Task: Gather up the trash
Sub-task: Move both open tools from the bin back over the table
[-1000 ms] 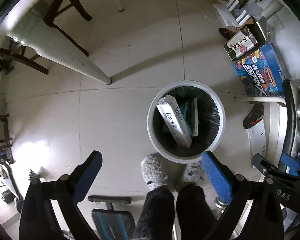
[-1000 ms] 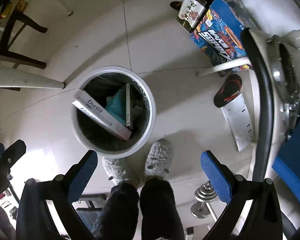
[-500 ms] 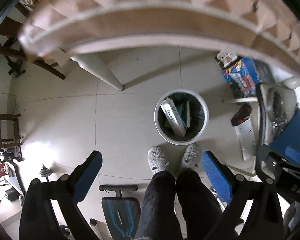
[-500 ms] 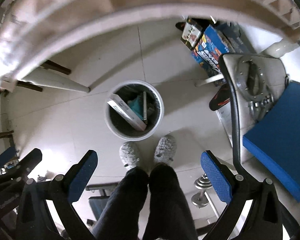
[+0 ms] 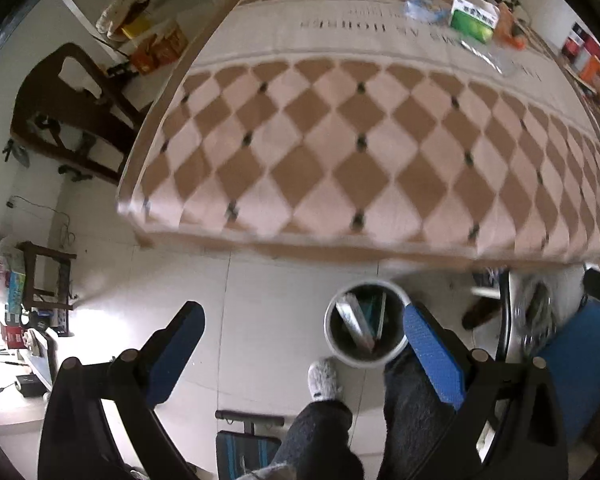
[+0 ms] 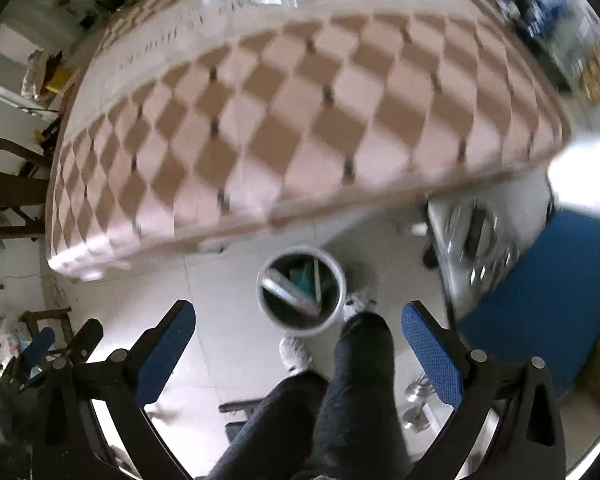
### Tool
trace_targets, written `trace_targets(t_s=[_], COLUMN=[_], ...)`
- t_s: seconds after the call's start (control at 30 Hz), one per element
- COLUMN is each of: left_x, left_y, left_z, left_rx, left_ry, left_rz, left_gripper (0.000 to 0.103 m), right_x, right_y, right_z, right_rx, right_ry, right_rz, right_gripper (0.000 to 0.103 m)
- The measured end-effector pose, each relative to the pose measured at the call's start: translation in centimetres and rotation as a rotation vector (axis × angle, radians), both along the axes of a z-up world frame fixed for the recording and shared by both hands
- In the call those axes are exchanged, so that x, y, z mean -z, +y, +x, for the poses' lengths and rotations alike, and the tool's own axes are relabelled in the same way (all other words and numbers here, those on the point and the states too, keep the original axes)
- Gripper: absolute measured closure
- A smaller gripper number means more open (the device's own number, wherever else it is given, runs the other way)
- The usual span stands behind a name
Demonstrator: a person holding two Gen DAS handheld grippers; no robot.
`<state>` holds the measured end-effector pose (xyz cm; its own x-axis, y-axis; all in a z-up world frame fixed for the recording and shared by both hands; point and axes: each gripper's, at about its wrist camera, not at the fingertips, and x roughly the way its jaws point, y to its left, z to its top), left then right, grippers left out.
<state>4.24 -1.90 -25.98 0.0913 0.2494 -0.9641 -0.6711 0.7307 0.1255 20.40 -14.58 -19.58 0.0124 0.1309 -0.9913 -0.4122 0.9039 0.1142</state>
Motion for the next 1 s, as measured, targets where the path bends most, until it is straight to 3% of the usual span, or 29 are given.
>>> trace_targets(t_s=[0.13, 0.33, 0.43, 0.6, 0.73, 0.87, 1.0], left_x=[1.1, 3.5, 4.8, 6.1, 6.8, 6.7, 4.9], left_y=[1.7, 5.0, 7.0, 10.4, 12.9, 14.4, 15.9], left_z=[6.1, 15.6, 19.2, 24.0, 25.6, 26.3, 28.1], left_rx=[-0.019, -0.12, -0.194, -0.269, -0.322, -0.338, -0.274], left_ry=[0.018, 0.085, 0.106, 0.133, 0.151, 0.16, 0.12], left_rz=[-0.037, -0.051, -0.092, -0.088, -0.1, -0.107, -0.083], left_gripper=[0.001, 0.001, 0.001, 0.001, 0.001, 0.001, 0.001], right_x=[-1.2, 0.0, 0.4, 1.7, 4.0, 6.6, 9.4], right_y=[3.4, 9.5, 12.5, 16.5, 20.9, 24.6, 26.7], right_z=[8.0, 21.5, 29.2, 39.9, 44.0, 45.8, 46.3], right_rx=[-0.107, -0.173, -0.102, 0.178, 0.264, 0.259, 0.211], right_ry=[-0.048, -0.073, -0.031, 0.1, 0.148, 0.16, 0.226], right_rz=[-0.042, -0.061, -0.008, 0.13, 0.118, 0.052, -0.019], right_gripper=[0.0, 0.0, 0.0, 0.0, 0.0, 0.0, 0.0])
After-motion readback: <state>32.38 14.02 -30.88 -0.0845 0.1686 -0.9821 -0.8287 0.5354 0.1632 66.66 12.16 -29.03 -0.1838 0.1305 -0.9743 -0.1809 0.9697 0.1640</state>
